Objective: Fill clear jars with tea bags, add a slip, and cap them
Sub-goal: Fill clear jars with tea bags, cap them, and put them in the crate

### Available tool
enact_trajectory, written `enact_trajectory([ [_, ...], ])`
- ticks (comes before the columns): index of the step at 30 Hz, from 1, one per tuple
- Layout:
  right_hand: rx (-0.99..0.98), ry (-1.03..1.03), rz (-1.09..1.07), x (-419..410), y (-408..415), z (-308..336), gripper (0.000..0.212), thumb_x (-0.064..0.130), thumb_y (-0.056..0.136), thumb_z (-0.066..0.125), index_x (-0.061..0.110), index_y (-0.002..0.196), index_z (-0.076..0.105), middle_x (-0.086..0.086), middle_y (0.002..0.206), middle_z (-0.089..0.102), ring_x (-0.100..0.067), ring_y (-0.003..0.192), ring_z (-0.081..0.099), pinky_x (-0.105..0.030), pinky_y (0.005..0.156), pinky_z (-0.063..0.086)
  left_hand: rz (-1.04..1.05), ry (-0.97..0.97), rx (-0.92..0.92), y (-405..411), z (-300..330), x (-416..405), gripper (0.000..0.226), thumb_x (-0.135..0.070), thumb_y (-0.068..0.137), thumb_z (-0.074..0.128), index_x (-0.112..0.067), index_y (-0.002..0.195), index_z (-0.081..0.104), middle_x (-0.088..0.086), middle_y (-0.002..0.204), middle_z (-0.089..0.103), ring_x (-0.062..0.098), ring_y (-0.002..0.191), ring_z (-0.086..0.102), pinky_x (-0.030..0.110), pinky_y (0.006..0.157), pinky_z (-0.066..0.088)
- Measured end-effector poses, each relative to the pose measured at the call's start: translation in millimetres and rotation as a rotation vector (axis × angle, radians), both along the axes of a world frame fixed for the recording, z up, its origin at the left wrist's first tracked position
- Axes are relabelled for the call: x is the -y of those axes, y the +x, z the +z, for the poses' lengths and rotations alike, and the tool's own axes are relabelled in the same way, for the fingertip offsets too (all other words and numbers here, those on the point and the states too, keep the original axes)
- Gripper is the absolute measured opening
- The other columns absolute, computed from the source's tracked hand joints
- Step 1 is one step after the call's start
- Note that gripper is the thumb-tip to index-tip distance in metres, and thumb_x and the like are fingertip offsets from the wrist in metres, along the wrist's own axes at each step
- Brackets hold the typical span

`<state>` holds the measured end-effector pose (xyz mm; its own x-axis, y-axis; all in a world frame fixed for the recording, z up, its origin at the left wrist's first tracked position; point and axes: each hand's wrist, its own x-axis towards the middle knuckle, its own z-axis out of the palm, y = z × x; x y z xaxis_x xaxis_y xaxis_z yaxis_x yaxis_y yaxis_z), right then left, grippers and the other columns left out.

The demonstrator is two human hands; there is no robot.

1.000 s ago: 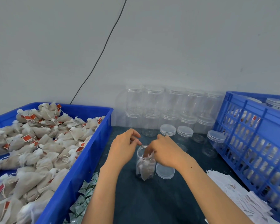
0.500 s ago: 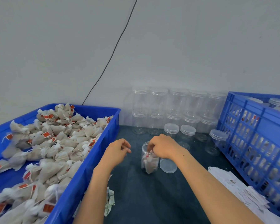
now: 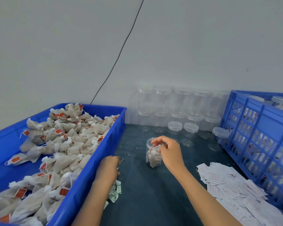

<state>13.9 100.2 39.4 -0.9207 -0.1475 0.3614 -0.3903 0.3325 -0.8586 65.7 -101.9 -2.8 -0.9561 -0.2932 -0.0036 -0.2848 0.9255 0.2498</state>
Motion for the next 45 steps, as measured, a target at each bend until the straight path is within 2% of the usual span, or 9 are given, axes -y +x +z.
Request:
enact_trajectory([
  [6, 0.048, -0.068, -0.081, -33, -9, -6, 0.052, -0.02, 0.075, 0.034, 0.018, 0.074, 0.068, -0.001, 0.08, 0.07, 0.003, 0.063, 0.058, -0.011, 0.058, 0.044, 0.059, -0.036, -0.073, 0, -4, -3, 0.025, 0.006, 0.085, 0.049, -0.008, 0.099, 0.065, 0.01, 0.1, 0.067, 0.027, 0.092, 0.064, 0.035, 0.076, 0.051],
  [11, 0.085, -0.114, -0.142, -55, -16, -8, 0.05, -0.02, 0.077, 0.033, 0.014, 0.076, 0.069, 0.002, 0.076, 0.068, 0.005, 0.055, 0.056, -0.007, 0.05, 0.04, 0.06, -0.074, -0.146, -3, 1, -6, 0.016, -0.012, 0.088, 0.06, -0.02, 0.1, 0.065, -0.003, 0.1, 0.069, 0.019, 0.096, 0.063, 0.03, 0.077, 0.048],
  [16, 0.104, -0.107, -0.182, -66, -23, -14, 0.05, -0.017, 0.083, 0.034, 0.019, 0.075, 0.068, 0.003, 0.077, 0.069, -0.007, 0.063, 0.057, -0.015, 0.055, 0.043, 0.076, 0.126, -0.315, -11, 20, -15, 0.009, -0.016, 0.086, 0.068, -0.025, 0.086, 0.067, -0.013, 0.079, 0.071, 0.008, 0.084, 0.064, 0.026, 0.067, 0.045],
  [22, 0.161, -0.104, -0.173, -74, -25, -18, 0.048, -0.016, 0.083, 0.034, 0.016, 0.075, 0.069, 0.0, 0.077, 0.07, -0.009, 0.058, 0.055, -0.018, 0.054, 0.043, 0.036, 0.353, -0.269, -24, 35, -23, 0.013, -0.013, 0.08, 0.074, -0.024, 0.075, 0.067, -0.016, 0.062, 0.069, -0.005, 0.065, 0.063, 0.022, 0.059, 0.043],
  [26, 0.227, -0.115, -0.151, -80, -26, -22, 0.045, -0.017, 0.08, 0.033, 0.009, 0.079, 0.07, -0.005, 0.078, 0.07, -0.009, 0.054, 0.051, -0.015, 0.048, 0.04, -0.004, 0.532, -0.298, -29, 36, -27, 0.013, -0.02, 0.078, 0.079, -0.026, 0.074, 0.068, -0.015, 0.065, 0.071, -0.002, 0.066, 0.065, 0.033, 0.072, 0.056],
  [30, 0.275, -0.137, -0.167, -83, -29, -26, 0.044, -0.016, 0.081, 0.034, 0.009, 0.078, 0.07, -0.006, 0.075, 0.07, -0.012, 0.055, 0.05, -0.02, 0.051, 0.04, -0.023, 0.673, -0.517, -38, 45, -42, 0.014, -0.019, 0.079, 0.079, -0.028, 0.074, 0.069, -0.01, 0.072, 0.07, 0.007, 0.073, 0.067, 0.037, 0.078, 0.057],
  [34, 0.296, -0.134, -0.164, -87, -30, -30, 0.043, -0.015, 0.079, 0.034, 0.008, 0.078, 0.07, -0.006, 0.074, 0.07, -0.012, 0.055, 0.049, -0.02, 0.051, 0.04, -0.052, 0.606, -0.611, -52, 58, -71, 0.012, -0.024, 0.078, 0.079, -0.028, 0.075, 0.067, -0.014, 0.072, 0.069, 0.001, 0.072, 0.064, 0.027, 0.071, 0.052],
  [40, 0.311, -0.042, -0.206, -112, -36, -35, 0.042, -0.014, 0.078, 0.036, 0.01, 0.075, 0.07, -0.009, 0.078, 0.069, -0.017, 0.06, 0.051, -0.024, 0.054, 0.04, -0.085, 0.277, -0.516, -75, 64, -93, 0.008, -0.02, 0.082, 0.072, -0.024, 0.084, 0.065, -0.009, 0.078, 0.071, 0.009, 0.083, 0.063, 0.027, 0.075, 0.048],
  [45, 0.215, 0.118, -0.354, -141, -41, -39, 0.043, -0.012, 0.081, 0.039, 0.02, 0.079, 0.068, 0.0, 0.086, 0.068, -0.017, 0.08, 0.061, -0.03, 0.067, 0.049, -0.06, 0.046, -0.496, -86, 59, -96, 0.005, -0.025, 0.086, 0.068, -0.025, 0.091, 0.066, -0.008, 0.085, 0.071, 0.012, 0.087, 0.062, 0.023, 0.066, 0.038],
])
